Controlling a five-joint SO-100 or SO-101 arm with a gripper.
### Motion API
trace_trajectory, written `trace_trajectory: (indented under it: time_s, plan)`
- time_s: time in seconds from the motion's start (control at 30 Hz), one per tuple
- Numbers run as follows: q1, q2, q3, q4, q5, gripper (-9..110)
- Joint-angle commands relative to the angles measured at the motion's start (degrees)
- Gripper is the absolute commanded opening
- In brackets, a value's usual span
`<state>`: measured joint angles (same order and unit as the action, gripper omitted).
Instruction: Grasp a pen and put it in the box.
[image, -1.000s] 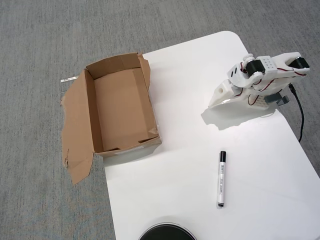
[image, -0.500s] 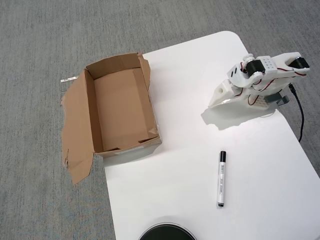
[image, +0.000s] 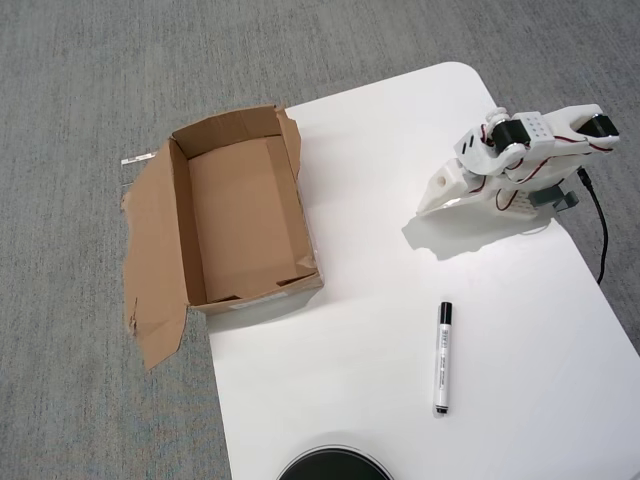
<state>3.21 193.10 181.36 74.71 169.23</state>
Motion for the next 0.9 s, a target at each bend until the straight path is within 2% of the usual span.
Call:
trace_trajectory:
  time_s: [0.0,0.37,0.87]
  plan:
    - [-0.4,3.4,1.0,1.3,-0.7,1]
    - [-1.5,3.4,-0.8,0.7,-0.8,1]
    - [-19.7,2.5,-16.2,0.7,-0.9,1]
